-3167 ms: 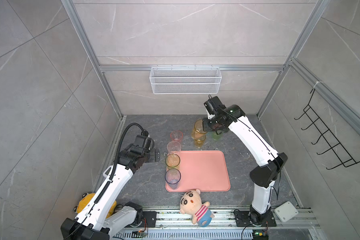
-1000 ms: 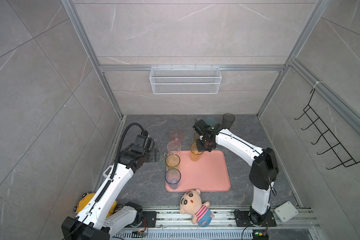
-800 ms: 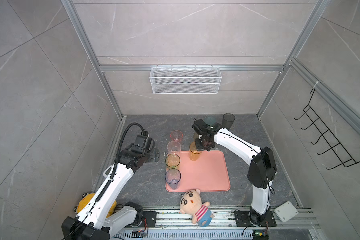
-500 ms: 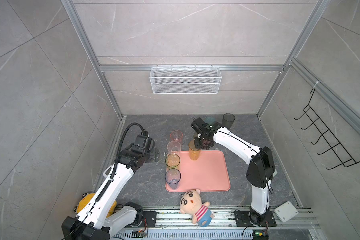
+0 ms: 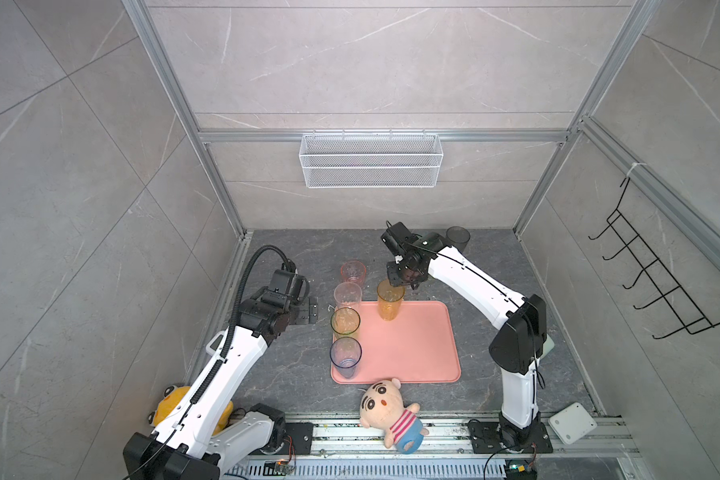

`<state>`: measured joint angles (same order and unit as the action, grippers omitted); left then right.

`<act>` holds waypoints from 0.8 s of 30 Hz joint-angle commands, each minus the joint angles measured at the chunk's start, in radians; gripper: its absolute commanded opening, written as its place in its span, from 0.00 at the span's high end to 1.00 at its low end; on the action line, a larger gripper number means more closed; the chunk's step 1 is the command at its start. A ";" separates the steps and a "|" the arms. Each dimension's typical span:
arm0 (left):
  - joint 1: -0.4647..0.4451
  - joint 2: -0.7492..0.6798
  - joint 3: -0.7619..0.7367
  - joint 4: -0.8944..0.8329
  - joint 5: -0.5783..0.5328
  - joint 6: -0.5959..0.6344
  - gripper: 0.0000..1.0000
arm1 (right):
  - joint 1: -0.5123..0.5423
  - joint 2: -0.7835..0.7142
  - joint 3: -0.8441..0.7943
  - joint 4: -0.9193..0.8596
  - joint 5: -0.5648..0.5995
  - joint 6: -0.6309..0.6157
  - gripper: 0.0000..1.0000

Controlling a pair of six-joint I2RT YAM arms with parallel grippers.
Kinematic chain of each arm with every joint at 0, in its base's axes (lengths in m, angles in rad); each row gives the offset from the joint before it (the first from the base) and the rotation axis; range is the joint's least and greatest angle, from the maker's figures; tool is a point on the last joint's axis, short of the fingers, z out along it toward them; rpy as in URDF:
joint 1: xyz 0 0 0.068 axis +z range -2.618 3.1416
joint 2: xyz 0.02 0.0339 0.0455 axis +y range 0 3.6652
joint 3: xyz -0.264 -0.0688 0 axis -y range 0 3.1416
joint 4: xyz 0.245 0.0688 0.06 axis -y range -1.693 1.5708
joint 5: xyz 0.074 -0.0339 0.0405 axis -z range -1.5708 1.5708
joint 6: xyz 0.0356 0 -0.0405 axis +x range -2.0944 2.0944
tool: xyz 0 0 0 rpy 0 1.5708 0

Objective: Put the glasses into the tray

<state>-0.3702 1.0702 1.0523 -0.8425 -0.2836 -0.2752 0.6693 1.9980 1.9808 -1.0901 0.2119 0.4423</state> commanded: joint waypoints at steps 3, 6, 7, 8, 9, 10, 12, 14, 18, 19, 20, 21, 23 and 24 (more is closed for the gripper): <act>0.005 0.000 0.009 -0.004 -0.012 0.004 0.04 | -0.006 -0.084 0.013 0.032 0.071 -0.046 0.57; 0.005 0.000 0.010 -0.004 -0.014 0.004 0.04 | -0.021 -0.090 0.019 0.042 0.073 -0.053 0.56; 0.005 0.000 0.009 -0.004 -0.014 0.004 0.04 | -0.029 -0.091 0.023 0.045 0.072 -0.054 0.56; 0.005 -0.001 0.009 -0.004 -0.014 0.004 0.04 | -0.037 -0.089 0.027 0.046 0.067 -0.055 0.56; 0.005 0.000 0.009 -0.004 -0.014 0.004 0.04 | -0.045 -0.086 0.031 0.047 0.061 -0.056 0.56; 0.005 0.000 0.009 -0.005 -0.015 0.004 0.04 | -0.054 -0.082 0.035 0.048 0.052 -0.056 0.56; 0.005 -0.001 0.010 -0.004 -0.015 0.004 0.04 | -0.075 -0.076 0.036 0.056 0.033 -0.056 0.56; 0.005 0.000 0.010 -0.006 -0.016 0.004 0.04 | -0.099 -0.070 0.035 0.063 0.012 -0.053 0.56; 0.005 0.000 0.010 -0.006 -0.019 0.004 0.04 | -0.141 -0.052 0.035 0.076 -0.020 -0.051 0.56; 0.005 -0.001 0.010 -0.006 -0.019 0.004 0.04 | -0.151 -0.046 0.035 0.078 -0.027 -0.050 0.56; 0.005 -0.001 0.010 -0.006 -0.019 0.003 0.04 | -0.161 -0.041 0.032 0.082 -0.035 -0.050 0.56; 0.005 0.000 0.009 -0.006 -0.019 0.003 0.04 | -0.168 -0.037 0.030 0.086 -0.042 -0.048 0.56; 0.005 -0.001 0.009 -0.006 -0.020 0.003 0.04 | -0.181 -0.028 0.022 0.096 -0.057 -0.047 0.56; 0.005 0.000 0.009 -0.006 -0.020 0.003 0.04 | -0.186 -0.024 0.017 0.103 -0.061 -0.045 0.56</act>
<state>-0.3702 1.0702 1.0523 -0.8429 -0.2871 -0.2752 0.4904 1.9499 1.9919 -1.0092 0.1848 0.3988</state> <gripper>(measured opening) 0.960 0.437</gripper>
